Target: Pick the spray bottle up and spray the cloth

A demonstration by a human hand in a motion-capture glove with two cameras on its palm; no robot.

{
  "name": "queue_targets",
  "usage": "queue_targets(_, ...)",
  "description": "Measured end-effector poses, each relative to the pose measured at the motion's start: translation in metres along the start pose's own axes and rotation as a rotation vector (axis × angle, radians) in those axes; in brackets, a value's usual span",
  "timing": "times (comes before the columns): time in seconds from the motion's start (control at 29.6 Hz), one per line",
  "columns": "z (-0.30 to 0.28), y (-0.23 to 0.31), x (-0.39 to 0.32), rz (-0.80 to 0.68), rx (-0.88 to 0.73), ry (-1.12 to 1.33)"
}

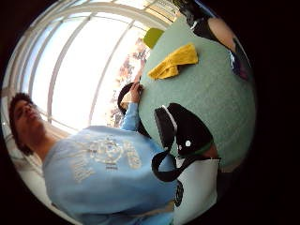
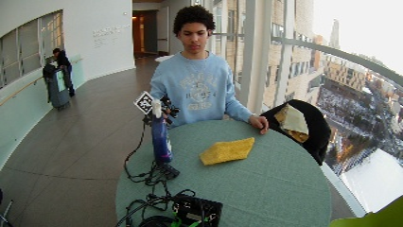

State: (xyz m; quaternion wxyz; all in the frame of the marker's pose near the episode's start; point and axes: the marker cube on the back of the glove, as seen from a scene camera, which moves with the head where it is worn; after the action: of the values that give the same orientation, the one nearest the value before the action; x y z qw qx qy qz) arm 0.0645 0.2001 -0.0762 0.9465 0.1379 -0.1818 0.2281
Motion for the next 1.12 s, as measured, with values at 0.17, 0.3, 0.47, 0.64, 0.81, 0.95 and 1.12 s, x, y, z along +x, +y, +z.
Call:
queue_targets(0.17, -0.011, -0.002, 0.016, 0.086, 0.113, -0.135)
queue_targets(0.3, -0.017, -0.011, 0.035, 0.144, 0.217, -0.315)
queue_targets(0.47, -0.021, -0.032, 0.055, 0.237, 0.290, -0.335)
queue_targets(0.64, -0.022, -0.062, 0.066, 0.259, 0.304, -0.361)
queue_targets(0.81, -0.016, -0.090, 0.071, 0.245, 0.314, -0.397)
queue_targets(0.95, -0.011, -0.107, 0.070, 0.249, 0.332, -0.403)
queue_targets(1.12, -0.007, -0.118, 0.065, 0.232, 0.382, -0.389)
